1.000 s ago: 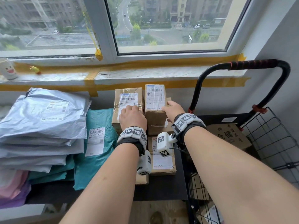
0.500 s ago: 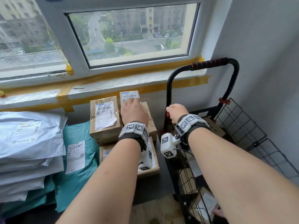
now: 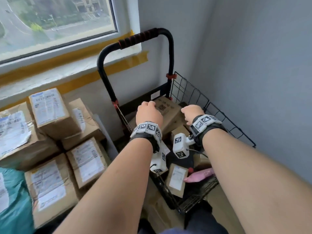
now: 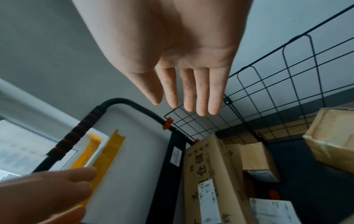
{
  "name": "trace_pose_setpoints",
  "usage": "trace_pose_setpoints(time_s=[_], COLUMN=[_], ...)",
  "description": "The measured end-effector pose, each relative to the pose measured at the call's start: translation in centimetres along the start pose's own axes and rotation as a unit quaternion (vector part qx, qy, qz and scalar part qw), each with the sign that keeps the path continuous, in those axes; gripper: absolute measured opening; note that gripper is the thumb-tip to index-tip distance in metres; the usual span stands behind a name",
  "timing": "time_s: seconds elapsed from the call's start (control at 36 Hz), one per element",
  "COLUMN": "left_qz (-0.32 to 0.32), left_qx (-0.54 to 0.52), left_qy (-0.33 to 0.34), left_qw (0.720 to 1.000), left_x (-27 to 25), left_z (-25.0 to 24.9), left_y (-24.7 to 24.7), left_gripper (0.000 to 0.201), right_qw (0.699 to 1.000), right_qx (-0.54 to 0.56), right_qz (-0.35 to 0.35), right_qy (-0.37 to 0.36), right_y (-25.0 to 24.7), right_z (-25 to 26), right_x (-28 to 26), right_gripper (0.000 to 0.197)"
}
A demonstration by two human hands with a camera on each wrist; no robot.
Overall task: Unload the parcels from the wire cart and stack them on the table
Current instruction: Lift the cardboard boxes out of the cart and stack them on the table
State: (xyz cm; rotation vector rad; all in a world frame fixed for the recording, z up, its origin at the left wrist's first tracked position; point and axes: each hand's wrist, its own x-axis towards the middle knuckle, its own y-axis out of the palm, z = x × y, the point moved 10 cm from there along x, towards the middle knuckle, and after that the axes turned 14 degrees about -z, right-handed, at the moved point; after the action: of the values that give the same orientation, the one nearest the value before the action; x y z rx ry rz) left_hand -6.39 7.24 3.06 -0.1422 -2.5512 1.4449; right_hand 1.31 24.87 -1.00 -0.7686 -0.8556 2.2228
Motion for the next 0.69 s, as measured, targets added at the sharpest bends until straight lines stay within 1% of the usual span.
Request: trace_pose_setpoints(time_s=[0.03,0.11,0.14,0.22,0.28,0.31,0.36,0.42,0.44,0.53,0.61,0.69], left_qz=[0.016,0.055,0.065,0.098,0.115,0.116,0.111,0.111,0.113,0.123,0.118,0.114], left_qx=[0.001,0.006,0.007,0.007,-0.002,-0.007,-0.013,-0.018,-0.021,-0.036,-0.057,-0.077], left_qy=[-0.013,-0.063,-0.082,-0.152,-0.200,-0.223,-0.267,-0.302,-0.316,-0.351,-0.376,-0.394], left_qw=[1.000,0.996,0.995,0.984,0.973,0.968,0.957,0.947,0.942,0.928,0.917,0.909], left_x=[-0.2,-0.6,-0.8,-1.6,-2.5,-2.9,-3.8,-5.0,-5.6,-7.4,-8.2,-8.6], left_z=[-0.4,-1.1,-1.2,-1.0,-0.9,-0.8,-0.8,-0.8,-0.9,-1.2,-1.4,-1.5], left_y=[1.4,5.5,6.9,10.5,12.8,13.8,15.6,17.4,18.3,20.3,21.3,21.6], left_gripper=[0.042,0.042,0.042,0.044,0.045,0.045,0.045,0.043,0.042,0.041,0.041,0.040], right_qw=[1.000,1.000,0.999,0.997,0.995,0.993,0.988,0.986,0.984,0.977,0.970,0.962], right_qx=[0.005,0.005,-0.005,-0.042,-0.050,-0.060,-0.082,-0.100,-0.105,-0.122,-0.148,-0.185], right_qz=[0.000,0.010,0.017,0.045,0.082,0.102,0.128,0.134,0.141,0.173,0.194,0.199], right_qy=[0.011,0.026,0.036,0.052,0.035,0.026,0.021,0.017,0.016,0.009,-0.009,0.012], right_y=[-0.3,-0.4,-0.1,0.3,0.8,1.0,1.2,1.3,1.4,2.1,2.9,3.4], right_z=[-1.2,-3.9,-4.9,-8.0,-9.6,-10.5,-12.4,-13.9,-14.5,-16.0,-16.8,-17.5], right_x=[0.9,3.7,4.6,7.2,8.9,9.6,11.3,12.7,13.1,13.5,13.7,13.5], right_gripper=[0.005,0.028,0.030,0.021,0.008,0.010,0.023,0.036,0.038,0.039,0.039,0.036])
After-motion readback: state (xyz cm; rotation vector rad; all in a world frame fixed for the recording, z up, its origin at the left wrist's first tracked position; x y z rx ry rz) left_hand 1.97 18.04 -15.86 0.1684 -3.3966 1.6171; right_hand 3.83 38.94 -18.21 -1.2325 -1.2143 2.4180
